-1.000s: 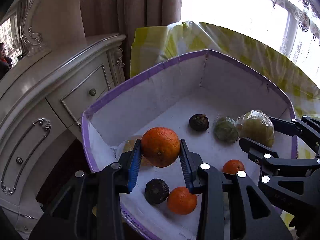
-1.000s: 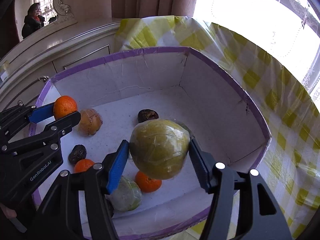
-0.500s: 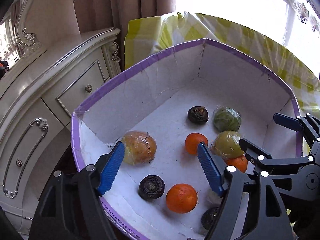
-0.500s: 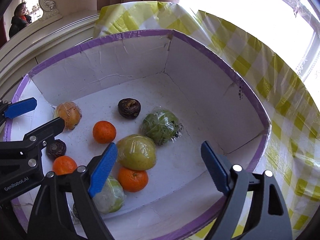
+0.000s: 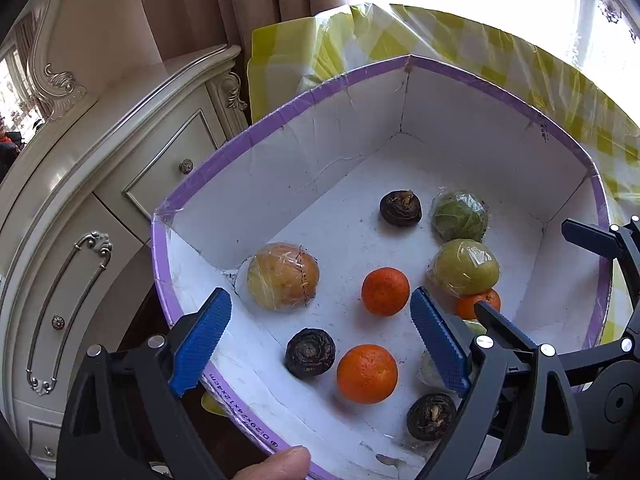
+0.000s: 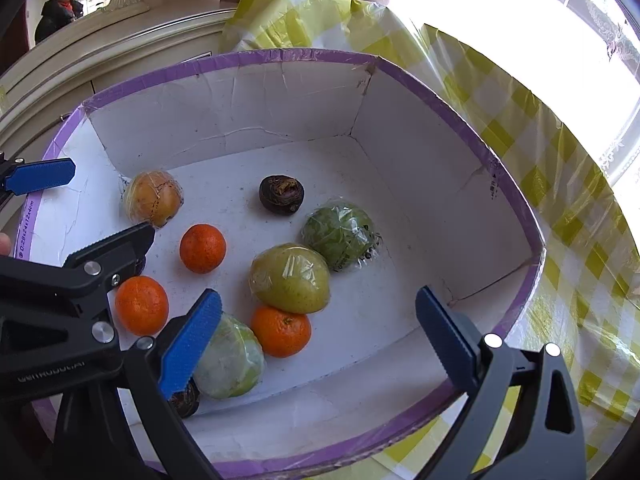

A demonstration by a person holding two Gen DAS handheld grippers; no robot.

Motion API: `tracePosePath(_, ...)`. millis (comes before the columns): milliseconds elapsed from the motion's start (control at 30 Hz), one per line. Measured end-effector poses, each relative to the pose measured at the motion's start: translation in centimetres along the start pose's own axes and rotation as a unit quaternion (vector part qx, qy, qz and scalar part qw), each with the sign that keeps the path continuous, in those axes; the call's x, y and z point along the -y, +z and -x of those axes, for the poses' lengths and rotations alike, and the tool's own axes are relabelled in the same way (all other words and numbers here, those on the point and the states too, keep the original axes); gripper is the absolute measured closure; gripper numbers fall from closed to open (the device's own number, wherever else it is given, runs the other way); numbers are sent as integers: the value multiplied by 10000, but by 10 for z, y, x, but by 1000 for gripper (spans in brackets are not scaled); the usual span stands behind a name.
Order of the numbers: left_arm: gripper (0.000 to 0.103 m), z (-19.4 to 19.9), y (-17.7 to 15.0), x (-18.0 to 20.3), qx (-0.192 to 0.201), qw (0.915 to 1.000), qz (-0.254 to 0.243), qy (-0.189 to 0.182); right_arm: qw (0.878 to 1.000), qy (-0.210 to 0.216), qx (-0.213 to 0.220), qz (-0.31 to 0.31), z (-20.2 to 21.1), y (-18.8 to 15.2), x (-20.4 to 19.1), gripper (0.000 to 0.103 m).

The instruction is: Organize fruits

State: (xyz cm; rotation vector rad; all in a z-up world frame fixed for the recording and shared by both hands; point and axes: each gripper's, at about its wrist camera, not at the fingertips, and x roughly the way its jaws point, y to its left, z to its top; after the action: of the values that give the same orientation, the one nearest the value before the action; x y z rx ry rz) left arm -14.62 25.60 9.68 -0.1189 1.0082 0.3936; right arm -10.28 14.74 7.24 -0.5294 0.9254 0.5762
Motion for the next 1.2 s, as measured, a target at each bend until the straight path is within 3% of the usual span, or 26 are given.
tracePosePath(100, 15, -5, 4, -5, -78, 9998, 144, -139, 9996, -266, -49, -65, -3, 2, 5, 2)
tracePosePath(500, 14, -7, 4, -4, -103, 9998, 126, -62, 9998, -26, 11, -216, -1, 1, 13, 2)
tracePosePath(1200, 14, -7, 2, -4, -113, 9998, 128, -70, 9998, -69, 18, -194, -1, 0, 12, 2)
